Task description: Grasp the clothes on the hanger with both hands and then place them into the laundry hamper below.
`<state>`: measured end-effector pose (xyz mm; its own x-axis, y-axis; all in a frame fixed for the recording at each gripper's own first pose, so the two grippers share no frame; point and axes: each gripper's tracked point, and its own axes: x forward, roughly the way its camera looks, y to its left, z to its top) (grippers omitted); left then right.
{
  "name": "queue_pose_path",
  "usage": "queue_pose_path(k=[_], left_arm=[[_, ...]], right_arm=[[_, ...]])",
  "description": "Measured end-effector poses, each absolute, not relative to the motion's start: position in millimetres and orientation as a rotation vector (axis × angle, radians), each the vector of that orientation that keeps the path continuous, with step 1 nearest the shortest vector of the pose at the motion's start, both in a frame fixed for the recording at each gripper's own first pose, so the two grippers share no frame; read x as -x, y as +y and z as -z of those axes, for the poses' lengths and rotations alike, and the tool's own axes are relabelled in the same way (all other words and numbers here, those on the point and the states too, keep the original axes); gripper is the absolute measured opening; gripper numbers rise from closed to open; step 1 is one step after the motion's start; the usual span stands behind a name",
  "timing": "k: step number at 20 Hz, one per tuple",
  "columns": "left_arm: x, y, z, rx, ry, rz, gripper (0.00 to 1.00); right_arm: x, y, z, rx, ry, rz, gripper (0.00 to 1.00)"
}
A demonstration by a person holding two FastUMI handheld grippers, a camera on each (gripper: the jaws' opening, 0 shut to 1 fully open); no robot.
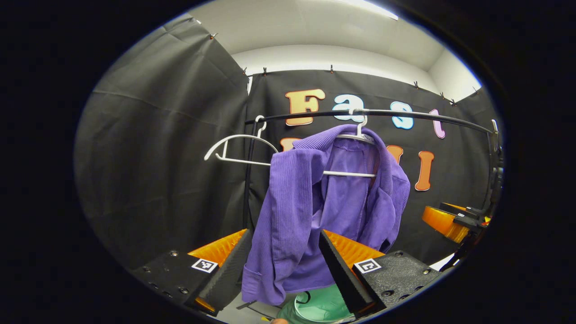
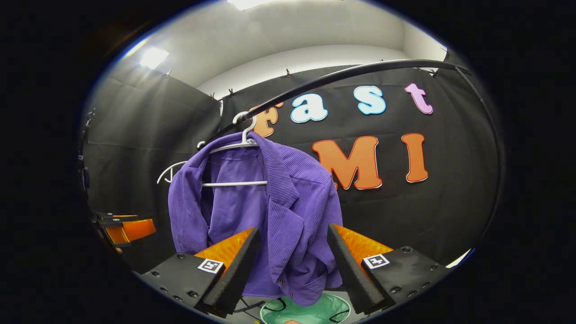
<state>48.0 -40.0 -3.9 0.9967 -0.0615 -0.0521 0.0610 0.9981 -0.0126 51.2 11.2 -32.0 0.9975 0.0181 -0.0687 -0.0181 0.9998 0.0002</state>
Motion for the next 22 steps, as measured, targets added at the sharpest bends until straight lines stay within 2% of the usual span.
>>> queue_pose_path(k=[10, 13, 14, 15, 17, 18, 21, 22], left_arm=[[-95, -67, 15, -0.019, 0.070, 0.057, 0.95], [-109, -68, 12, -0.032, 0.053, 0.032, 0.95], [-113, -66, 11, -0.031, 0.048, 0.016, 0.92], [-117, -62, 10, -0.032, 0.044, -0.005, 0.95], [-128, -54, 12, -0.033, 0.036, -0.051, 0.95], [-134, -51, 12, -0.033, 0.042, -0.064, 0.92], [-151, -48, 19, -0.042, 0.053, -0.086, 0.92], [-155, -46, 20, -0.044, 0.054, -0.094, 0.95]], right_arm=[[-101, 26, 53, 0.029, 0.084, -0.021, 0.97], [-119, 31, 62, 0.038, 0.092, -0.018, 0.97], [-125, 31, 67, 0.037, 0.101, -0.013, 0.97], [-132, 32, 73, 0.034, 0.110, -0.010, 0.97], [-146, 30, 85, 0.028, 0.133, 0.004, 0.97], [-152, 27, 90, 0.027, 0.141, 0.014, 1.00], [-171, 15, 98, 0.013, 0.140, 0.049, 0.98], [-177, 12, 99, 0.007, 0.140, 0.058, 0.98]])
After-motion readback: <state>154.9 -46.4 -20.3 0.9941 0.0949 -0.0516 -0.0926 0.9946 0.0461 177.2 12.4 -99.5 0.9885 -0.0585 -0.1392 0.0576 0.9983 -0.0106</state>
